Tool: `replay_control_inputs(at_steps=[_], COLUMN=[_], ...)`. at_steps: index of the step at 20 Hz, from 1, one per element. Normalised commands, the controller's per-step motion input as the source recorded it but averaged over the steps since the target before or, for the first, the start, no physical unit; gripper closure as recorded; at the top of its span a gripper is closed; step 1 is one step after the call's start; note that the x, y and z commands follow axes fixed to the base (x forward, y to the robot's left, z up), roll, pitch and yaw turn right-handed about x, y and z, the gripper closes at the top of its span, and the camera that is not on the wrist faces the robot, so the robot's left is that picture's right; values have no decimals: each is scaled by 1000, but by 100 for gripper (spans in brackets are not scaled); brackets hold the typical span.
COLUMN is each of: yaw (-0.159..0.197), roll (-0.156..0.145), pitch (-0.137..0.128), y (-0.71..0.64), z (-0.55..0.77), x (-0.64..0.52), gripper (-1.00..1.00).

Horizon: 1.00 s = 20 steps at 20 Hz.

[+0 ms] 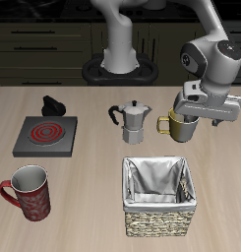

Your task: Place the white and yellow mug in the basket

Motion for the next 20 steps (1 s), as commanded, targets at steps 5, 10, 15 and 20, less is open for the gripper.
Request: replay_control_inputs(at_steps=[5,10,15,20], yaw=[-54,-100,-29,5], roll=[119,54,-11,-30], pitch=[67,68,-8,-47], y=[-2,-143,-165,-275], z=[-398,-244,60,216], x=[12,-73,34,64], gripper=[100,100,100,100])
